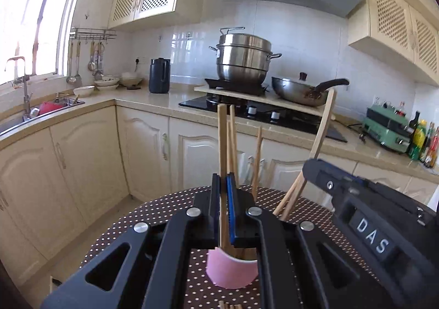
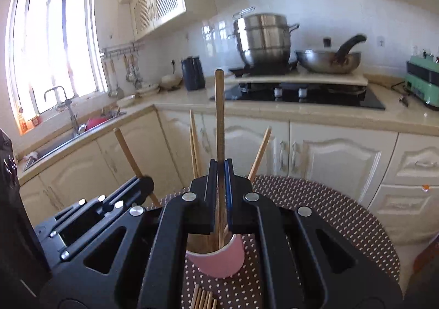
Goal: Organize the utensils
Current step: 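Lower the chopsticks into the pink cup and open both grippers, then withdraw both open grippers from the pink cup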
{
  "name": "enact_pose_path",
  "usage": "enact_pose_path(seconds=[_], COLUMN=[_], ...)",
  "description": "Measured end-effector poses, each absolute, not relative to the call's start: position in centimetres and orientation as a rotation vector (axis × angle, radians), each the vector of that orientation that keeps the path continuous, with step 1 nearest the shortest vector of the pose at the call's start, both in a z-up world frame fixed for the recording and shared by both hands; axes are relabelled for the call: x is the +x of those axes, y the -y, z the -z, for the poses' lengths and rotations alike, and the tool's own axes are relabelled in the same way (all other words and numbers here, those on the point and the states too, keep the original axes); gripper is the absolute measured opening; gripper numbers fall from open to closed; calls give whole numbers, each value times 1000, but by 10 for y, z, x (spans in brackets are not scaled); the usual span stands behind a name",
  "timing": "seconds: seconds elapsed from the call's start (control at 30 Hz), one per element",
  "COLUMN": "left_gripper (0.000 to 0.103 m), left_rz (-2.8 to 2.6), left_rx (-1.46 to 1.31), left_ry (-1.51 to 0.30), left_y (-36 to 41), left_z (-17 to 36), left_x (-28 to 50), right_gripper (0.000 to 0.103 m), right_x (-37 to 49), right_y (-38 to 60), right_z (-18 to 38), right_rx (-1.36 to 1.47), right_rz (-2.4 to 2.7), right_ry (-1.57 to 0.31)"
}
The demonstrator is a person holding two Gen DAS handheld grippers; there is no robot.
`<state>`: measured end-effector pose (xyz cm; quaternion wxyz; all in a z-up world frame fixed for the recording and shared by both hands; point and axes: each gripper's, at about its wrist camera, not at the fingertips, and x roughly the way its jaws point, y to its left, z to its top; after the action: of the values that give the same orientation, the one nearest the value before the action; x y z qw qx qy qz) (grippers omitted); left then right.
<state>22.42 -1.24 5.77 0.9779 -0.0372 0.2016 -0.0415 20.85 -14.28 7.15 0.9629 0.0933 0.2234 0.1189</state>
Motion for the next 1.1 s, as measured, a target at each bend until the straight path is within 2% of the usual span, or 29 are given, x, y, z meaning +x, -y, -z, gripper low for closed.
enact_pose_path(seconds=[0.17,0.33,0.37,0.47,0.73,0.83,0.9,0.97,1.0,1.1], left_gripper=[7,8,9,25,35,36,36,38,41,43], left_rz=[80,83,81,96,107,105,92,87,93,96], left_rx=[-46,-61,-60,-58,-21,-22,-25,-32,-39,-46], left_ry=[-350,-382,-387,-392,-375,-385,-380,-377,-380,-379], left_y=[14,11,11,10,12,10,7,3,1,-4], left_z=[-47,-37,-35,-27,-14,-10,-8,-8,-9,-11], left_x=[221,227,227,226,213,209,204,201,199,195], right_gripper=[6,6,6,7,9,22,43,60,64,68], right_x=[215,221,221,220,217,212,209,203,202,196], right_y=[148,149,149,148,145,144,147,153,154,158], right_z=[-53,-39,-36,-26,-14,-11,-12,-14,-15,-18], right_rx=[199,193,192,180,153,153,149,163,170,172], right_rz=[-235,-255,-257,-261,-286,-290,-258,-259,-262,-261], right_ry=[-510,-566,-572,-586,-641,-647,-637,-610,-604,-591])
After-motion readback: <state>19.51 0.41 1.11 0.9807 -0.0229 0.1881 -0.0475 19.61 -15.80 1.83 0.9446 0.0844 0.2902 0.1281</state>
